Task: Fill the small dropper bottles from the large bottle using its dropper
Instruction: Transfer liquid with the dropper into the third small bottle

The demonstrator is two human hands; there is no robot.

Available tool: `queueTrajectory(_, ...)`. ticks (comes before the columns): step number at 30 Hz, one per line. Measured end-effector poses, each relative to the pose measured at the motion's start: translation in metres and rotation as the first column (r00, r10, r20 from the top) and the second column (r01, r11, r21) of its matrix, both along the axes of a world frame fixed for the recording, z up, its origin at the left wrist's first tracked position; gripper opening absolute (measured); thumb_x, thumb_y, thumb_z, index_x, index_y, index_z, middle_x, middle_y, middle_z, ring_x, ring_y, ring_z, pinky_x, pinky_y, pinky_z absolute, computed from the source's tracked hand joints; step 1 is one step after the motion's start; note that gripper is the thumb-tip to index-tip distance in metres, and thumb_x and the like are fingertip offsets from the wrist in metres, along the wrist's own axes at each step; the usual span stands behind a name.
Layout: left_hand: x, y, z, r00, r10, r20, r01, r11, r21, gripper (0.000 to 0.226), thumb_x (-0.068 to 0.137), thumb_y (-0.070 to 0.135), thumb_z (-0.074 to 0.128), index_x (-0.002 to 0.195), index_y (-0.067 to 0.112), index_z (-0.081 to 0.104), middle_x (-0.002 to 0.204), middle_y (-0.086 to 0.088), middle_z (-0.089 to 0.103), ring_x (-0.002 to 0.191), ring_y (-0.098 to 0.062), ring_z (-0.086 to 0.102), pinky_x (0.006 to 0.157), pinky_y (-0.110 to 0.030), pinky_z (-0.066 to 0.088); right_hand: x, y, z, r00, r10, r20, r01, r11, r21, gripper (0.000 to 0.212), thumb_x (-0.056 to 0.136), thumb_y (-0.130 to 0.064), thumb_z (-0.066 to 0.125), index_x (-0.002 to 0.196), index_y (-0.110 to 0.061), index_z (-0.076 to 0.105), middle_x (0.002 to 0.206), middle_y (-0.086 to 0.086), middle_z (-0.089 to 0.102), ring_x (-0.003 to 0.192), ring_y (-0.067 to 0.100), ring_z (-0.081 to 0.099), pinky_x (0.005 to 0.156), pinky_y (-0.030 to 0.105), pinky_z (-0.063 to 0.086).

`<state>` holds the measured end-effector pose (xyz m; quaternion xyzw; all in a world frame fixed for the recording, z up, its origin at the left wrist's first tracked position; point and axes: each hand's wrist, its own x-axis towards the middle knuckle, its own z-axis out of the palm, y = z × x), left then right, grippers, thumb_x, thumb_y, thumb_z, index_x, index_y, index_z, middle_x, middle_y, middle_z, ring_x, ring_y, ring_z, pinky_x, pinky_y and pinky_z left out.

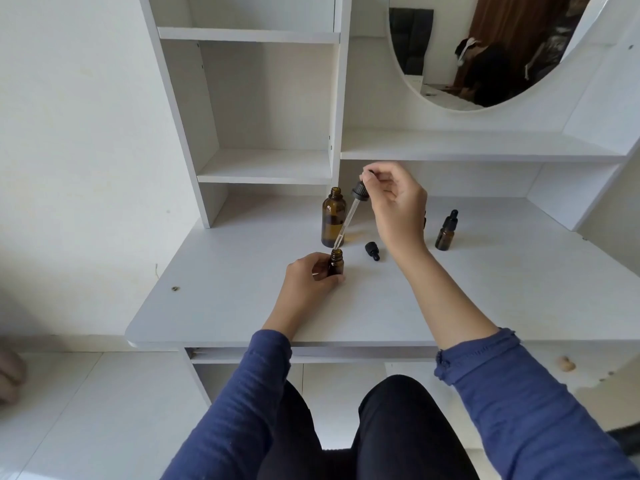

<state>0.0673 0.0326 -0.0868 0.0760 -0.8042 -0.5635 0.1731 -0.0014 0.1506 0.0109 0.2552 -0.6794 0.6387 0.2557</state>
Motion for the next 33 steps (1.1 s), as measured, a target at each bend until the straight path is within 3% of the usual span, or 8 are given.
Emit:
queueTrajectory(3, 0.000, 0.000, 0.001, 1.000, 0.005, 0.000, -0.005, 1.000, -0.021, 0.023, 0.076, 0.009, 0.071, 0.099, 0.012, 0.068, 0.097, -0.002, 0.071, 0.091, -0.015, 0.066, 0.080, -0.013, 0.049, -0.001, 0.001, -0.003, 1.000, 0.000, 0.001, 0.000, 1.000, 0.013, 0.007, 0.088, -0.007, 0.058, 0.090, -0.005, 0.064, 0.078, -0.009, 0.063, 0.072, -0.005, 0.059, 0.070, 0.010, 0.047)
queueTrajectory(9, -0.002, -0.002, -0.002, 1.000, 0.007, 0.011, -0.007, 0.999, -0.033, 0.028, 0.076, 0.012, 0.073, 0.103, 0.009, 0.067, 0.101, -0.005, 0.070, 0.095, -0.018, 0.066, 0.090, -0.027, 0.052, -0.004, 0.003, -0.008, 0.999, -0.026, -0.028, 0.028, 0.997, 0.072, 0.007, 0.086, -0.001, 0.057, 0.083, -0.002, 0.063, 0.074, -0.005, 0.062, 0.069, -0.005, 0.057, 0.068, 0.010, 0.047)
queueTrajectory(16, -0.001, -0.001, 0.000, 1.000, 0.004, -0.005, -0.004, 1.000, 0.007, 0.023, 0.075, 0.007, 0.072, 0.097, 0.011, 0.068, 0.095, -0.002, 0.070, 0.089, -0.014, 0.066, 0.082, -0.014, 0.052, -0.005, 0.002, -0.006, 0.997, -0.013, -0.077, 0.024, 0.990, 0.139, 0.009, 0.084, 0.001, 0.056, 0.080, -0.002, 0.063, 0.073, -0.005, 0.062, 0.069, -0.001, 0.057, 0.069, 0.015, 0.048)
queueTrajectory(24, -0.001, -0.002, 0.001, 1.000, 0.011, 0.006, -0.010, 1.000, -0.011, 0.027, 0.076, 0.010, 0.073, 0.102, 0.009, 0.067, 0.097, -0.003, 0.069, 0.088, -0.013, 0.065, 0.075, -0.006, 0.049, -0.018, 0.000, 0.014, 0.996, -0.080, -0.031, 0.079, 0.996, -0.052, 0.006, 0.087, -0.008, 0.058, 0.088, -0.006, 0.064, 0.078, -0.006, 0.062, 0.071, -0.005, 0.058, 0.069, 0.011, 0.048)
queueTrajectory(29, -0.001, -0.002, 0.001, 1.000, 0.000, 0.011, 0.000, 1.000, 0.007, 0.027, 0.076, 0.011, 0.073, 0.102, 0.012, 0.066, 0.097, -0.003, 0.069, 0.091, -0.015, 0.065, 0.084, -0.018, 0.051, -0.031, -0.005, 0.039, 0.986, -0.149, -0.074, 0.139, 0.983, -0.121, 0.010, 0.088, -0.011, 0.057, 0.093, -0.005, 0.064, 0.086, -0.002, 0.064, 0.078, -0.006, 0.058, 0.072, 0.008, 0.047)
queueTrajectory(33, -0.001, -0.002, 0.001, 1.000, -0.006, 0.013, 0.005, 1.000, 0.018, 0.026, 0.076, 0.010, 0.072, 0.101, 0.013, 0.066, 0.094, 0.001, 0.068, 0.087, -0.011, 0.065, 0.079, -0.012, 0.049, -0.039, -0.011, 0.049, 0.982, -0.160, -0.099, 0.145, 0.979, -0.140, 0.011, 0.088, -0.010, 0.056, 0.094, -0.004, 0.064, 0.086, -0.001, 0.064, 0.078, -0.007, 0.057, 0.071, 0.007, 0.047)
